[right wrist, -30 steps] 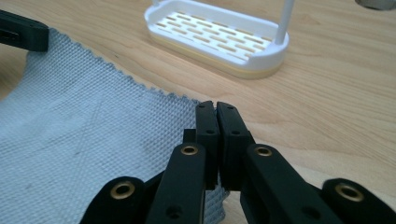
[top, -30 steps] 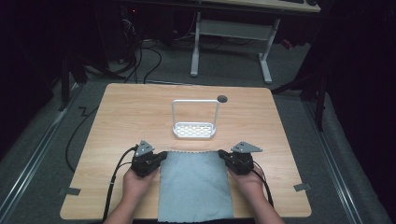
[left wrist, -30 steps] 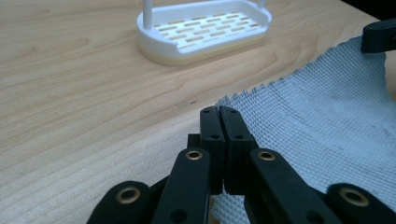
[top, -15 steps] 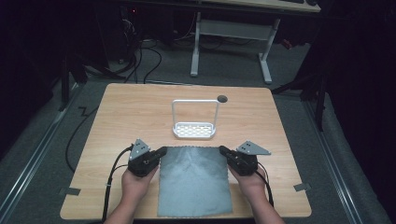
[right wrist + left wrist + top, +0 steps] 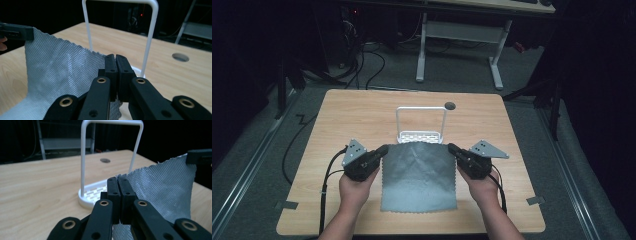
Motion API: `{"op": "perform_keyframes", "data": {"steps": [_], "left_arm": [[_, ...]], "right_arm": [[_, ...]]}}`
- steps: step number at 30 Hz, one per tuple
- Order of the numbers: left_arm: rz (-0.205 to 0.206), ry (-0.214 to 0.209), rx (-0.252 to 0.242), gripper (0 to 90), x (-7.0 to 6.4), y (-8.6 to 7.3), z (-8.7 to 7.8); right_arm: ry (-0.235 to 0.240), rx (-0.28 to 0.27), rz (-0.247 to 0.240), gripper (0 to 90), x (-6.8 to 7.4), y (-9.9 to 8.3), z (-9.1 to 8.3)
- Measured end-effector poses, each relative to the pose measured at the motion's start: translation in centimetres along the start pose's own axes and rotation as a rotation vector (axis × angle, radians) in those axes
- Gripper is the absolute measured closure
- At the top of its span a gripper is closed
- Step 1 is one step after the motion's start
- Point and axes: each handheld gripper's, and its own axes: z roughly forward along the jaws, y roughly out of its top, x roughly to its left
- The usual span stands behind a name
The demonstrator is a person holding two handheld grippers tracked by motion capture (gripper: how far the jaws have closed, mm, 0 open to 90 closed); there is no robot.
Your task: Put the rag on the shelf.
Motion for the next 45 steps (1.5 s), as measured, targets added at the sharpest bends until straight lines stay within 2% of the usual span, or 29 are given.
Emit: {"op": "perform_keyframes", "data": {"steps": [6,11,20,22,26,29,35,45], "left_arm": [[0.016,-0.002,-0.051,89.7,-0.3,2.2,-0.2],[0.037,-0.004,-0.071,89.7,-0.6,3.5,-0.1],[0.048,0.002,-0.119,89.7,-0.5,5.6,-0.2],[0.061,0.018,-0.136,89.7,-0.5,6.2,-0.1],[0.050,0.036,-0.161,89.7,-0.1,7.0,-0.1],[0.062,0.071,-0.175,89.8,0.4,7.6,0.1],[0.066,0.091,-0.178,89.9,1.0,8.1,0.6],[0.102,0.133,-0.198,89.9,1.6,10.9,2.5]], "right_arm": [[-0.011,-0.050,0.002,89.1,-0.2,1.3,-0.7],[-0.018,-0.084,0.002,89.1,-0.4,2.6,-1.1],[-0.039,-0.141,-0.001,89.1,-0.9,4.9,-1.7],[-0.042,-0.153,-0.005,89.1,-1.0,5.4,-1.7],[-0.049,-0.166,-0.012,89.1,-1.0,6.0,-1.7],[-0.056,-0.178,-0.005,89.1,-1.3,6.9,-1.5],[-0.062,-0.185,-0.013,89.2,-1.6,7.8,-1.1],[-0.102,-0.216,-0.019,89.3,-2.6,10.2,-0.2]]}}
